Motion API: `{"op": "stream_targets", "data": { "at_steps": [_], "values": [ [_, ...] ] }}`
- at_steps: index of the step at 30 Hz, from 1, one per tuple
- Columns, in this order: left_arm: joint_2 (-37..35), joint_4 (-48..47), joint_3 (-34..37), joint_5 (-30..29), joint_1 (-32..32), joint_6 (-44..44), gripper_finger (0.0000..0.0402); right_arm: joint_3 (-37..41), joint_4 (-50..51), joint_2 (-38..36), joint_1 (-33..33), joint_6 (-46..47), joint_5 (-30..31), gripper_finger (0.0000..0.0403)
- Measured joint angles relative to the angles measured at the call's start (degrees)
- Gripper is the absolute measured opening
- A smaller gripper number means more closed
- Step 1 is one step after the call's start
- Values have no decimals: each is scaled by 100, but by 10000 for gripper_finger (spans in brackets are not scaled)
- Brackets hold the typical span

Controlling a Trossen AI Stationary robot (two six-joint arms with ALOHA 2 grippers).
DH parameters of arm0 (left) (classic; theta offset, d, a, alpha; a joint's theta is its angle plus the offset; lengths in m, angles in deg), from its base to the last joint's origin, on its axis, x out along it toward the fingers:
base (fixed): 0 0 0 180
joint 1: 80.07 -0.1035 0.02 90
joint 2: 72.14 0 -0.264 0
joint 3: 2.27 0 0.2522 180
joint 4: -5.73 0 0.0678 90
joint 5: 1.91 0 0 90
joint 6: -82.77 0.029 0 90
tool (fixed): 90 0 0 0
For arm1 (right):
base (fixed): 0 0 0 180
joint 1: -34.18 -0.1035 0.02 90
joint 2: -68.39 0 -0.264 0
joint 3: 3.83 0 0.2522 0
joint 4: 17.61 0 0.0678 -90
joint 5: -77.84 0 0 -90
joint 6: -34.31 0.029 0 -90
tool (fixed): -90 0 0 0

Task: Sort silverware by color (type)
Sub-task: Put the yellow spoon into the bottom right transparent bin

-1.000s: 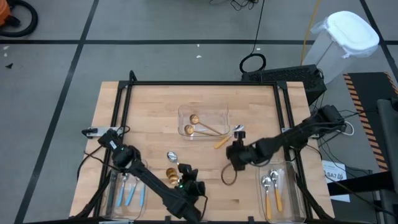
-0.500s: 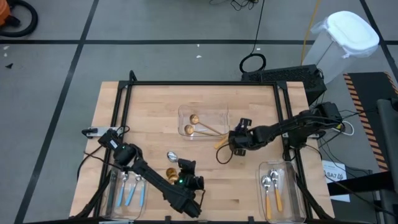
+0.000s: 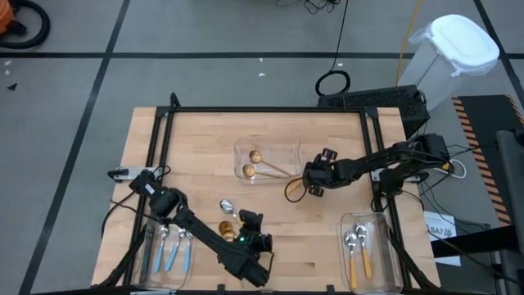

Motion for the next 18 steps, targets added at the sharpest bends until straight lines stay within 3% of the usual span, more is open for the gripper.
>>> {"op": "stream_targets", "data": {
  "at_steps": [8,18],
  "values": [
    [0,38,0,132,27,-5,19,74,25,-2,-108,523,-644,89],
    [0,52,0,160,31,-19,19,62,167,-15,-1135,1299,-1235,89]
  ]
}}
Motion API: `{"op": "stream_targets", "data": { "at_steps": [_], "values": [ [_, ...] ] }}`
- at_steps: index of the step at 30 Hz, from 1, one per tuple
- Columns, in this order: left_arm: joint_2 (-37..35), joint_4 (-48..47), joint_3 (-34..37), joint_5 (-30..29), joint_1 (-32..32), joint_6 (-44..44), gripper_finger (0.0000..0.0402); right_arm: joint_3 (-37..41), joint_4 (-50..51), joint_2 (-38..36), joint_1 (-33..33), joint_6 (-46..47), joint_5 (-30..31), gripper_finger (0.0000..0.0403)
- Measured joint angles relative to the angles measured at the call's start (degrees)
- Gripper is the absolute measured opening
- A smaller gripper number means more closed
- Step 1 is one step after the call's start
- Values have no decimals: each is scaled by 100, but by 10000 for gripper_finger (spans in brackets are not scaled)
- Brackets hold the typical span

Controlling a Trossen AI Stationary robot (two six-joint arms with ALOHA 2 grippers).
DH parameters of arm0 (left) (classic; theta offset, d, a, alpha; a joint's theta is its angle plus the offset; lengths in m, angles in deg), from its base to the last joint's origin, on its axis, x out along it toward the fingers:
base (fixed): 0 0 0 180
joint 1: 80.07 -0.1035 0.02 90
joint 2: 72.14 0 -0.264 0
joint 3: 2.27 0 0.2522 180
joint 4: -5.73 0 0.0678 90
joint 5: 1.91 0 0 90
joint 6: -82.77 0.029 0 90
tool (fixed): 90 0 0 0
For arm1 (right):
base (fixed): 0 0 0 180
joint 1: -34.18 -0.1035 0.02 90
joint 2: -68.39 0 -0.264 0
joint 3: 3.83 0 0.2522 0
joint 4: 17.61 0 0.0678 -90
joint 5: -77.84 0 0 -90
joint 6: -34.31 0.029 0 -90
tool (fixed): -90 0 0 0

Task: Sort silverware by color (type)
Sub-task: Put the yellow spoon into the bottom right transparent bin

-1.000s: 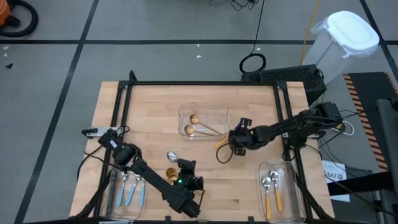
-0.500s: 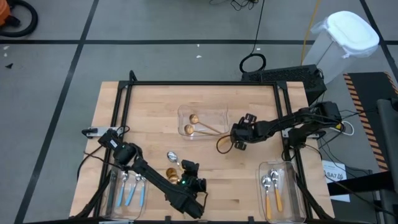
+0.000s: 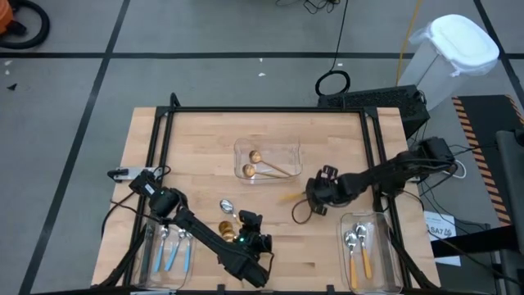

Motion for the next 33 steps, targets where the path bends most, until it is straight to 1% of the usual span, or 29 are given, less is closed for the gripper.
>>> {"op": "stream_targets", "data": {
  "at_steps": [3,6,10,12,16,20,23,26,29,33],
  "values": [
    [0,-3,0,0,0,0,19,-4,-7,2,-414,220,-194,89],
    [0,-3,-2,9,0,14,19,-110,51,10,-787,341,-213,89],
    [0,-41,-152,143,4,40,19,-455,223,46,-1196,339,-291,89],
    [0,-42,-256,156,13,58,19,-690,253,40,-1340,236,-209,89],
    [0,-40,-469,159,22,54,19,-988,196,35,-1497,-96,-150,104],
    [0,-46,-614,162,22,52,19,-1030,-208,41,-1526,-572,-91,142],
    [0,-43,-652,160,30,39,19,-1029,-285,96,-1523,-792,-115,174],
    [0,-49,-651,160,65,17,19,-1029,-515,187,-1522,-947,-345,198],
    [0,-40,-651,161,100,-23,19,-1029,-716,324,-1532,-1120,-386,210],
    [0,-20,-651,160,101,-27,19,-1031,-876,643,-1542,-1405,-563,209]
  ]
}}
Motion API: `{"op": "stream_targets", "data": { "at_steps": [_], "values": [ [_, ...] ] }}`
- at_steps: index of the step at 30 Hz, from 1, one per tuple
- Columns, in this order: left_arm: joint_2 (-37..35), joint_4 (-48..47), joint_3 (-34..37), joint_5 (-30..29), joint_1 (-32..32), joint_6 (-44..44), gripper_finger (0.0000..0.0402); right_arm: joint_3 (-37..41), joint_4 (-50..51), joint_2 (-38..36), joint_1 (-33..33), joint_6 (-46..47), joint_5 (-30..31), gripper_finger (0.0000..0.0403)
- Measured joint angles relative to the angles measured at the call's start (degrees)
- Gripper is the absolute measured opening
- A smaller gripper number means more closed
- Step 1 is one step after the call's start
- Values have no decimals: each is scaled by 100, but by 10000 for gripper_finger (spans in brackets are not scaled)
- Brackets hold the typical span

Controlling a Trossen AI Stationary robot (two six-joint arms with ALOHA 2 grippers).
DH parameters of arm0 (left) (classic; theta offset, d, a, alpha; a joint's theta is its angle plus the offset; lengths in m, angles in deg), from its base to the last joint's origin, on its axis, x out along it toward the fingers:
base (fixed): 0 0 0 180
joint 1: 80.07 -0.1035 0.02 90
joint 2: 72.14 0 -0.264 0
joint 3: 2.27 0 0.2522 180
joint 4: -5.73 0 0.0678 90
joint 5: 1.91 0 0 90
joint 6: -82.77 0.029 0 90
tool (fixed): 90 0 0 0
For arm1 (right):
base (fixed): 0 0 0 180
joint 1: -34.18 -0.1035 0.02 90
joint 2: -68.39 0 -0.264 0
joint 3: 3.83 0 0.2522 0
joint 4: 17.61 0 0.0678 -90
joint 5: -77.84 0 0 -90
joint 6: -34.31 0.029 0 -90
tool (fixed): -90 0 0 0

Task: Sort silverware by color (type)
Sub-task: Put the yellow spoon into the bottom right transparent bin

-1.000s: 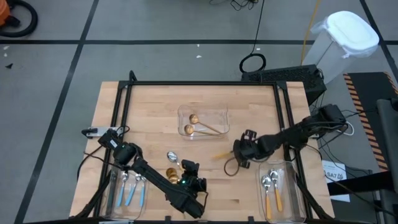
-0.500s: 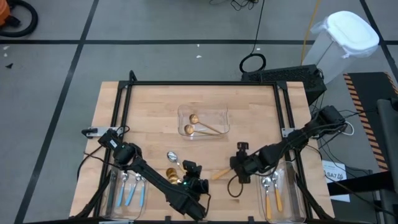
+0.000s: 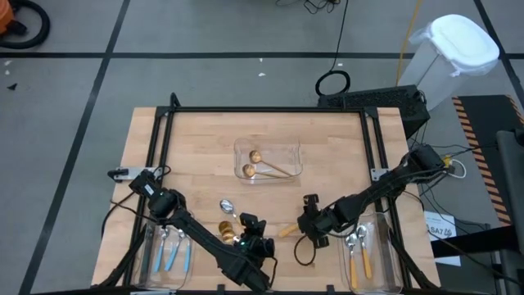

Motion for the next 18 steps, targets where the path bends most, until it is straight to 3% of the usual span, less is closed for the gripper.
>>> {"op": "stream_targets", "data": {
  "at_steps": [7,14,18],
  "values": [
    [0,-10,0,2,-4,-11,19,-31,108,407,91,135,-200,166],
    [0,-10,0,-10,-4,7,19,-21,69,437,106,156,-335,23],
    [0,-9,0,-17,-4,-4,19,-51,-48,403,86,237,-311,21]
  ]
}}
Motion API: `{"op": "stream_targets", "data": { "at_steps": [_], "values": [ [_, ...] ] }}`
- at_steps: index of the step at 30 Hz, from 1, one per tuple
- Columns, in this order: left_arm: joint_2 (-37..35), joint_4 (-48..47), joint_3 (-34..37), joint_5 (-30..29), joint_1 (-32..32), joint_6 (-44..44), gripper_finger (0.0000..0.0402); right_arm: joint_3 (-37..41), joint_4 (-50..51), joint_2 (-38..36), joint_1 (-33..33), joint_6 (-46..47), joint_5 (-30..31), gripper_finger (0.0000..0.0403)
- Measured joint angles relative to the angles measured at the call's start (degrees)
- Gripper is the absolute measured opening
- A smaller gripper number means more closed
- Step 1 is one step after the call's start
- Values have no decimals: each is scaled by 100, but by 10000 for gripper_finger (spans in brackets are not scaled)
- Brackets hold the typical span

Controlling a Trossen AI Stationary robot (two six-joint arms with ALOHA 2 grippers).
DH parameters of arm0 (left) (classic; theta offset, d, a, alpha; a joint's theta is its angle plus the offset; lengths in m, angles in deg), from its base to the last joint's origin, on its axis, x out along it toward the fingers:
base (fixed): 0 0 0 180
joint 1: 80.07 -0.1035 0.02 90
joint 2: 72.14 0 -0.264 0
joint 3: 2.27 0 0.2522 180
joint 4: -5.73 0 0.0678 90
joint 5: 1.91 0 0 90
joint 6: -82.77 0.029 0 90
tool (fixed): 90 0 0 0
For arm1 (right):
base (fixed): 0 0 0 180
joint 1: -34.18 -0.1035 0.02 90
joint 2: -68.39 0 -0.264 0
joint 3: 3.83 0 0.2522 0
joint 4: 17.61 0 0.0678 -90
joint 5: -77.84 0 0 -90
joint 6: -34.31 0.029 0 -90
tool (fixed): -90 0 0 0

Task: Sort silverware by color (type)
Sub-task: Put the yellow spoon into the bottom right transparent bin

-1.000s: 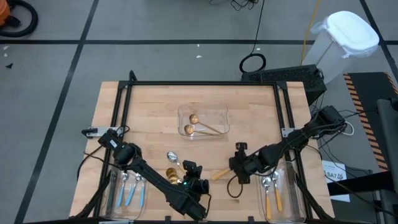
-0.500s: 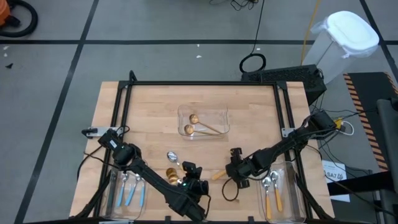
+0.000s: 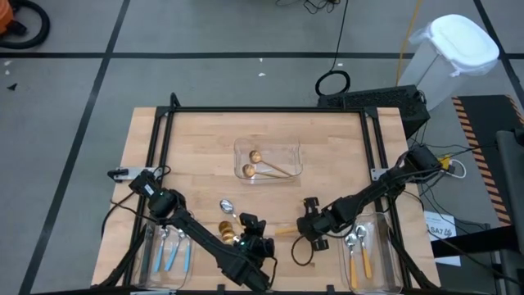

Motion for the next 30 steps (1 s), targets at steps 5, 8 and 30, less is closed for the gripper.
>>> {"op": "stream_targets", "data": {
  "at_steps": [5,8,30],
  "values": [
    [0,-18,0,-3,58,-182,19,-360,131,-115,-224,2,314,15],
    [0,-338,-44,-120,133,-722,19,-800,587,-240,-449,45,570,15],
    [-131,-1021,-1360,-577,888,-1170,19,-4125,4610,-247,-2167,204,864,10]
  ]
}}
